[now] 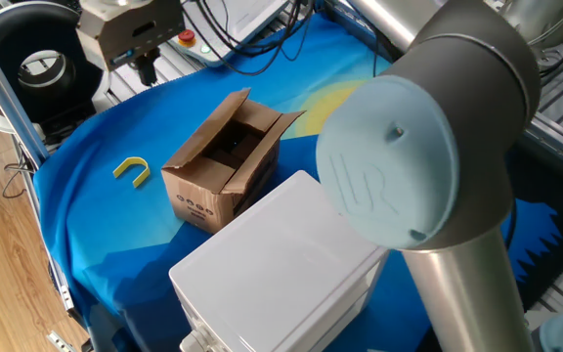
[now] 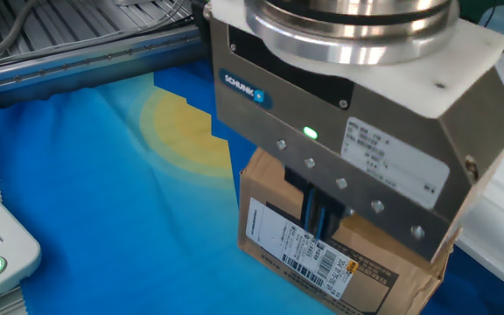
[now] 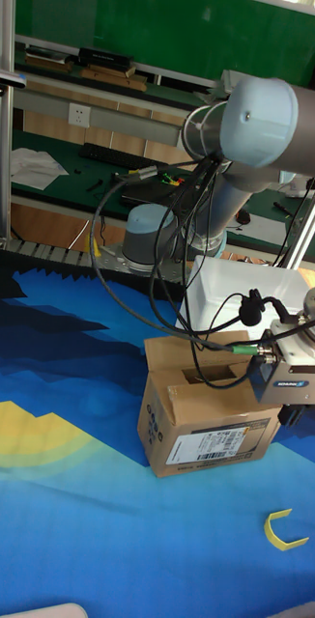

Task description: Cover the box

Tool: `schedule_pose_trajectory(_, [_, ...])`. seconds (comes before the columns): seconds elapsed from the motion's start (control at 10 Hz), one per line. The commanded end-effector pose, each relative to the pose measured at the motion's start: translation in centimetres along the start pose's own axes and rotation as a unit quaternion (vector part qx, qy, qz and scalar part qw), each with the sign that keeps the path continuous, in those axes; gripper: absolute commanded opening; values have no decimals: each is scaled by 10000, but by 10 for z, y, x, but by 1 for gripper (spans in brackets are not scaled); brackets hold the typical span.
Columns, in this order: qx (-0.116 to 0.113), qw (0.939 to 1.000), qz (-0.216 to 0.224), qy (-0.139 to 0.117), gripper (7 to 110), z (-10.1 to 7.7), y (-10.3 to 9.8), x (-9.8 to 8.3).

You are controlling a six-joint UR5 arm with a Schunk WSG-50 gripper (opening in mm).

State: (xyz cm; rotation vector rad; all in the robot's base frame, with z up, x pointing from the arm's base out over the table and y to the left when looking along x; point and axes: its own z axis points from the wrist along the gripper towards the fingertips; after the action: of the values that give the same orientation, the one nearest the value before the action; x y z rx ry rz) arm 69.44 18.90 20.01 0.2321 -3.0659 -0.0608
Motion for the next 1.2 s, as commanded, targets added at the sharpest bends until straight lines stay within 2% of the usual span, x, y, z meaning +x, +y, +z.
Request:
schedule_pose_trajectory(0.0, [-56, 10000, -46, -39, 7, 5, 4, -10])
schedule_pose_trajectory(0.2, [-26, 9997, -242, 13, 7, 3, -10, 20])
schedule_pose_trajectory(0.4, [-1, 9991, -414, 129, 7, -2, -25, 60])
schedule_pose_trajectory(0.6, [71, 9985, -533, 74, 7, 8, -37, 85])
schedule_pose_trajectory(0.9, [186, 9972, -710, -156, 7, 38, -64, 101])
schedule_pose_trajectory(1.1, [201, 9963, -775, -316, 7, 50, -74, 109])
